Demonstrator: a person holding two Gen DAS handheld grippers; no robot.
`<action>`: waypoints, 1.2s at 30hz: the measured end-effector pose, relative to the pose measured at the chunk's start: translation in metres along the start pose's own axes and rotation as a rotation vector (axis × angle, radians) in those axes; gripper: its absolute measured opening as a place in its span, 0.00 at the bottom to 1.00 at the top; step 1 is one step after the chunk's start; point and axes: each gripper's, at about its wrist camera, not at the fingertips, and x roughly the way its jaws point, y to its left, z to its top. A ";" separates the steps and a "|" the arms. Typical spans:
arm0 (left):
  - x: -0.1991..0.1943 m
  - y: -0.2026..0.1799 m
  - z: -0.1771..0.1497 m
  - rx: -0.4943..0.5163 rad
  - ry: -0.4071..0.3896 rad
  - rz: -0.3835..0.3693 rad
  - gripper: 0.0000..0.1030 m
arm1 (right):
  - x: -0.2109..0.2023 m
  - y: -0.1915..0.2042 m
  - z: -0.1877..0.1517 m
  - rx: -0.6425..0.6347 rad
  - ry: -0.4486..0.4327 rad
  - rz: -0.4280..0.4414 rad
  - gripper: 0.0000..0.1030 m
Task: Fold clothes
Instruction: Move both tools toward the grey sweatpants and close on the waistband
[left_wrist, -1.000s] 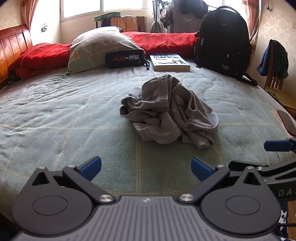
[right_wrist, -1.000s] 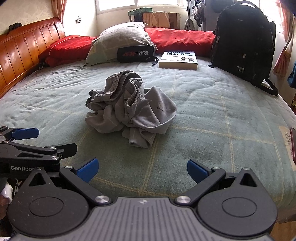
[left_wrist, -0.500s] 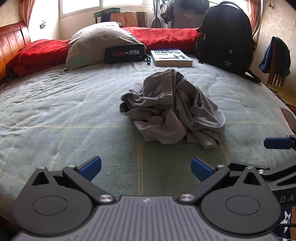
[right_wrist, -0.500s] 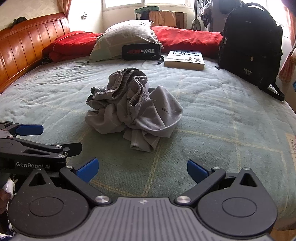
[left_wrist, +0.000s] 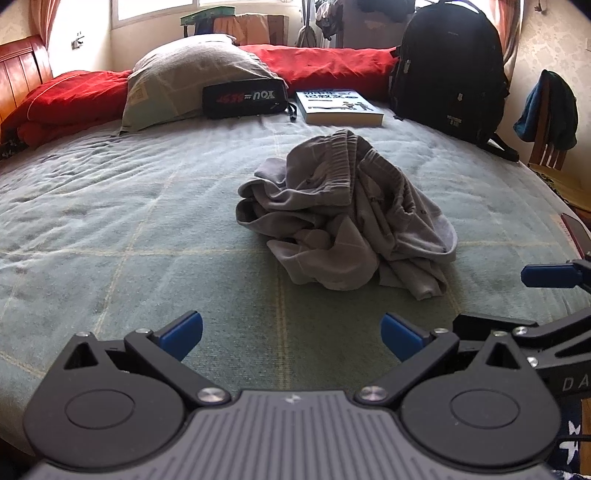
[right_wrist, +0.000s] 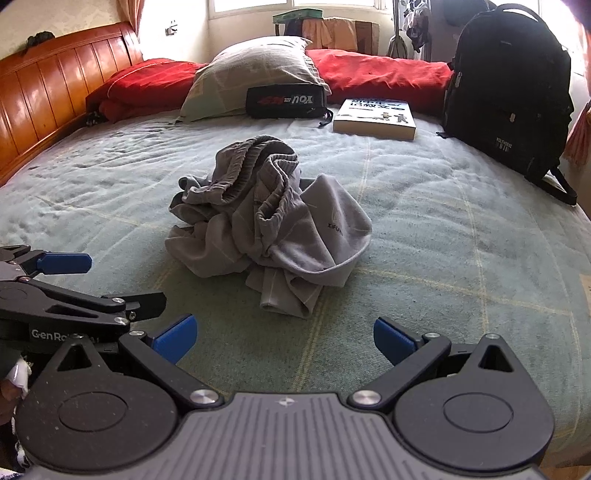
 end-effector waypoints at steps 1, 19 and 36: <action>0.001 0.001 0.000 0.000 0.002 0.000 0.99 | 0.001 0.000 0.001 -0.003 0.002 -0.002 1.00; 0.012 0.010 0.004 0.006 -0.060 -0.046 0.99 | 0.016 -0.008 0.007 -0.031 0.004 0.026 1.00; 0.035 0.015 0.024 0.096 -0.058 -0.072 0.99 | 0.048 -0.013 0.030 -0.073 0.035 0.024 1.00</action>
